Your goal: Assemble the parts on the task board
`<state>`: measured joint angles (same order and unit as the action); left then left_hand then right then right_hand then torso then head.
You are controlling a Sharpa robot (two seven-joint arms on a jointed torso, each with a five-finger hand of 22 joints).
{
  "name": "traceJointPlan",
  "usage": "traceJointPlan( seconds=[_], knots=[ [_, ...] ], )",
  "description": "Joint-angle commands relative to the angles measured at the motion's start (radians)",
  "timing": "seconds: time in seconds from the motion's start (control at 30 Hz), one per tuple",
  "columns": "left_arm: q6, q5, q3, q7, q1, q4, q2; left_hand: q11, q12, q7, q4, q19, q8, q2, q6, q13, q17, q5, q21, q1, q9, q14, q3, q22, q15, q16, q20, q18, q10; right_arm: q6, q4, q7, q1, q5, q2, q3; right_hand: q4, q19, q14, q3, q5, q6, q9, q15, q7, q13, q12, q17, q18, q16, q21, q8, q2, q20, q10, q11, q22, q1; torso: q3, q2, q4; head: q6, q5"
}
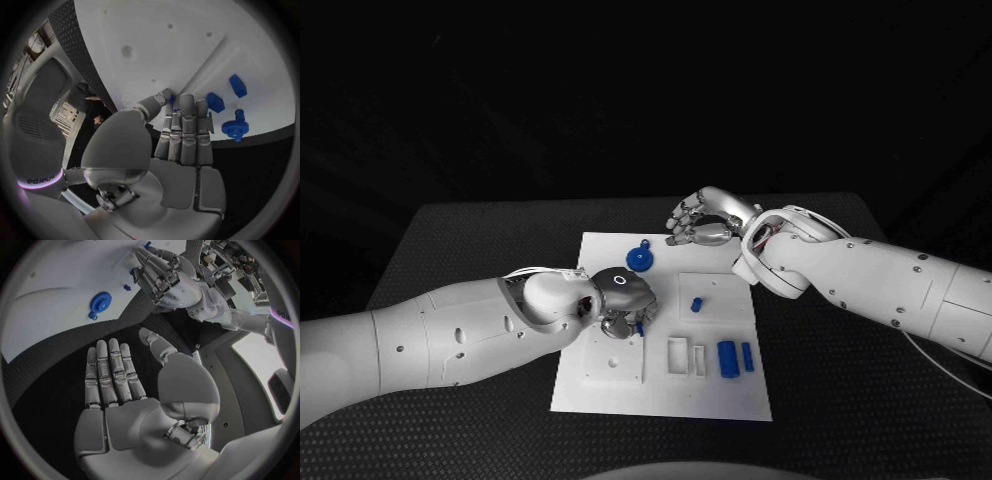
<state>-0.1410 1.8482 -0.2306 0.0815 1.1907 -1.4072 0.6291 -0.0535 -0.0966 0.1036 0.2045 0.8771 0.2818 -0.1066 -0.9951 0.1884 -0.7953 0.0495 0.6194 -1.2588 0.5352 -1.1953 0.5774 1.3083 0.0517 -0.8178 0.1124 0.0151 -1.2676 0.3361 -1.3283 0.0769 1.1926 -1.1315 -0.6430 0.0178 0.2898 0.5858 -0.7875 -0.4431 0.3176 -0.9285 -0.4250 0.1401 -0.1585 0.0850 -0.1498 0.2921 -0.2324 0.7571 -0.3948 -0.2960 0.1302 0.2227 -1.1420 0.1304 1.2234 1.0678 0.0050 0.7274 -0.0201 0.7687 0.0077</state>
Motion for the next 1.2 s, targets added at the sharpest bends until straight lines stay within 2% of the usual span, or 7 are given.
traceJointPlan(
  seconds=[0.03, 0.17, 0.43, 0.77, 1.07, 1.17, 1.2],
  knots=[
    [0.054, 0.010, -0.008, -0.021, -0.009, 0.009, 0.001, -0.003, -0.007, 0.007, -0.003, -0.005, 0.006, -0.005, -0.003, 0.004, 0.002, 0.001, 0.007, 0.009, -0.002, -0.003, -0.001, 0.022, 0.000, -0.005, 0.036, -0.014, -0.014, -0.013, -0.002, 0.007, 0.000, 0.000, 0.000, 0.000, -0.002, 0.007, -0.006, -0.002, 0.000, -0.005, 0.001, -0.001, 0.003, 0.001, -0.006, 0.001, 0.005, -0.004, 0.002, -0.005, -0.006, 0.003, -0.007, -0.001, 0.002, 0.005, -0.0002, 0.000, -0.0003, -0.001, 0.001],
    [0.021, 0.010, -0.008, -0.026, -0.009, 0.009, 0.001, 0.000, -0.015, 0.010, 0.000, 0.009, 0.013, -0.001, -0.020, 0.011, 0.003, 0.002, 0.015, 0.004, 0.000, -0.016, 0.005, 0.022, 0.004, -0.016, 0.040, -0.010, -0.039, -0.014, -0.002, 0.007, 0.000, 0.000, 0.000, 0.000, -0.001, 0.007, -0.006, -0.002, 0.000, -0.005, 0.001, -0.001, 0.003, 0.001, -0.006, 0.001, 0.005, -0.004, 0.002, -0.005, -0.006, 0.003, -0.007, -0.001, 0.002, 0.005, -0.0005, 0.000, 0.0002, -0.001, 0.000],
    [-0.044, 0.001, -0.008, -0.026, -0.009, 0.008, 0.003, 0.016, -0.030, -0.008, 0.025, 0.032, 0.034, 0.005, -0.070, 0.029, 0.017, 0.009, 0.016, -0.011, 0.009, -0.043, 0.028, 0.017, 0.018, -0.028, 0.049, -0.008, -0.096, -0.012, 0.000, 0.009, 0.000, 0.000, -0.002, 0.000, -0.001, 0.007, -0.006, -0.002, 0.001, -0.005, 0.001, -0.001, 0.003, 0.001, -0.006, 0.001, 0.005, -0.005, 0.003, -0.005, -0.006, 0.003, -0.007, -0.001, 0.002, 0.005, -0.0004, 0.000, -0.0001, -0.004, 0.002],
    [-0.122, -0.043, -0.008, -0.019, -0.013, -0.003, 0.012, 0.021, -0.029, -0.013, 0.028, 0.042, 0.036, 0.005, -0.082, 0.033, 0.022, 0.009, 0.014, -0.004, 0.011, -0.057, 0.034, 0.017, 0.023, -0.035, 0.053, -0.008, -0.109, -0.006, 0.008, 0.012, 0.000, 0.005, -0.004, 0.000, -0.001, 0.007, -0.006, -0.003, 0.001, -0.005, 0.001, -0.001, 0.003, 0.001, -0.006, 0.001, 0.005, -0.005, 0.003, -0.005, -0.006, 0.003, -0.007, -0.001, 0.002, 0.005, -0.0005, 0.000, 0.0000, -0.012, 0.003],
    [-0.147, -0.081, -0.007, -0.016, -0.013, -0.024, 0.030, 0.022, -0.028, -0.014, 0.029, 0.045, 0.037, 0.005, -0.085, 0.034, 0.024, 0.009, 0.013, -0.002, 0.011, -0.061, 0.037, 0.016, 0.025, -0.036, 0.055, -0.009, -0.112, -0.008, 0.009, 0.013, 0.000, 0.042, -0.011, 0.000, -0.001, 0.007, -0.006, -0.004, 0.001, -0.005, 0.001, -0.001, 0.003, 0.002, -0.006, 0.001, 0.005, -0.005, 0.004, -0.005, -0.006, 0.003, -0.006, -0.001, 0.003, 0.006, 0.0002, 0.000, -0.0001, -0.019, 0.004],
    [-0.152, -0.101, -0.004, -0.017, -0.013, -0.038, 0.039, 0.023, -0.028, -0.014, 0.029, 0.046, 0.037, 0.005, -0.085, 0.034, 0.025, 0.009, 0.013, -0.002, 0.011, -0.062, 0.038, 0.016, 0.025, -0.036, 0.055, -0.009, -0.112, -0.008, 0.011, 0.015, 0.000, 0.062, -0.015, 0.000, -0.001, 0.007, -0.006, -0.005, 0.001, -0.005, 0.001, -0.001, 0.003, 0.002, -0.006, 0.002, 0.005, -0.005, 0.004, -0.005, -0.007, 0.003, -0.006, -0.001, 0.003, 0.007, 0.0004, -0.001, 0.0007, -0.022, 0.004],
    [-0.155, -0.107, 0.000, -0.017, -0.013, -0.044, 0.043, 0.023, -0.028, -0.015, 0.029, 0.046, 0.037, 0.004, -0.086, 0.034, 0.025, 0.009, 0.013, -0.002, 0.011, -0.063, 0.039, 0.016, 0.025, -0.036, 0.055, -0.009, -0.112, -0.010, 0.011, 0.015, 0.000, 0.073, -0.016, 0.000, -0.001, 0.007, -0.006, -0.006, 0.002, -0.005, 0.001, -0.002, 0.003, 0.002, -0.006, 0.002, 0.005, -0.005, 0.004, -0.005, -0.007, 0.003, -0.006, -0.001, 0.003, 0.007, 0.0004, 0.000, 0.0010, -0.023, 0.004]
  ],
)
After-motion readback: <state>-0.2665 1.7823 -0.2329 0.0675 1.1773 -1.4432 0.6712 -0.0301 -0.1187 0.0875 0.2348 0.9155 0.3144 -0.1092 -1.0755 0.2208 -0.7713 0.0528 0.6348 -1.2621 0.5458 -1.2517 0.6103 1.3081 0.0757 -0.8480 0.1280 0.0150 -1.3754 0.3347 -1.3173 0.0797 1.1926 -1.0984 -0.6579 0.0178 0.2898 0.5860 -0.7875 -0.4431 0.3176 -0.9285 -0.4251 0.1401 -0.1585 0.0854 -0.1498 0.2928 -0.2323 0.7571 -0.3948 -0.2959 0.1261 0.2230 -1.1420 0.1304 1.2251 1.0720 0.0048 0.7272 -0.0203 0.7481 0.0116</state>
